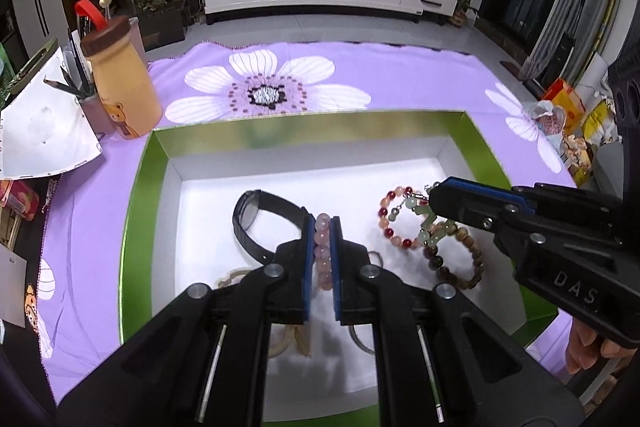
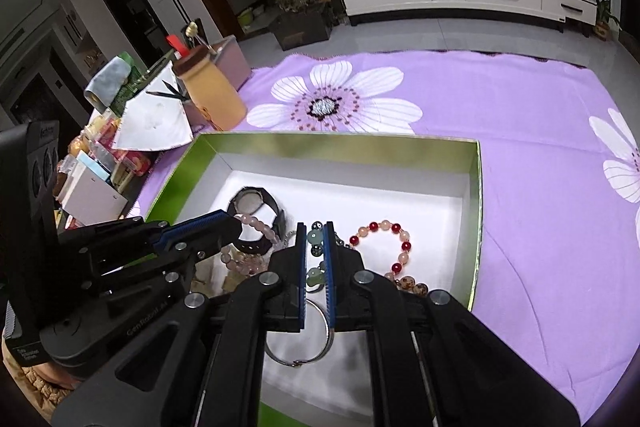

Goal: Organize jewelry
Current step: 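Carry the pink bracelet and jade pendant over the green box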

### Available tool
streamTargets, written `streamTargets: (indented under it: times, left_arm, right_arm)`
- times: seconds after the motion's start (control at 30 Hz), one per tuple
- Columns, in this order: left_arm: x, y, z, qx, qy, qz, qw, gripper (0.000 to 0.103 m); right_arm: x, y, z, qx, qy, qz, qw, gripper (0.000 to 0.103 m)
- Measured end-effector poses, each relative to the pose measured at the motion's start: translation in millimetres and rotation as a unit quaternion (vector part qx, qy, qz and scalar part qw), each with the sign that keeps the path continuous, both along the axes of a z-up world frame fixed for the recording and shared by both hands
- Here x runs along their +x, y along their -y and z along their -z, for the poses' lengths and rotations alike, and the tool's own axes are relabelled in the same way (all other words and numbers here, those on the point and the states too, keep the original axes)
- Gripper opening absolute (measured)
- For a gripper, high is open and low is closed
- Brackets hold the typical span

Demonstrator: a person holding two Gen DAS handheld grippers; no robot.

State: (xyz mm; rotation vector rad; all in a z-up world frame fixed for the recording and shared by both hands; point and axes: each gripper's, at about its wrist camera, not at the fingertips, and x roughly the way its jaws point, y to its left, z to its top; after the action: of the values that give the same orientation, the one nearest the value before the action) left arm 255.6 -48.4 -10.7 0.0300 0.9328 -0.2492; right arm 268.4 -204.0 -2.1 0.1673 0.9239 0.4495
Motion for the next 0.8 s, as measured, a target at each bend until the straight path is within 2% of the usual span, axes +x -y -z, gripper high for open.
streamTargets:
  times: [0.8]
  left_arm:
    - [-2, 2, 17, 0.028, -0.018, 0.008, 0.9994, 0.008]
  right_arm:
    - [-1, -2, 18, -0.014, -0.03, -0.007, 0.999, 0.007]
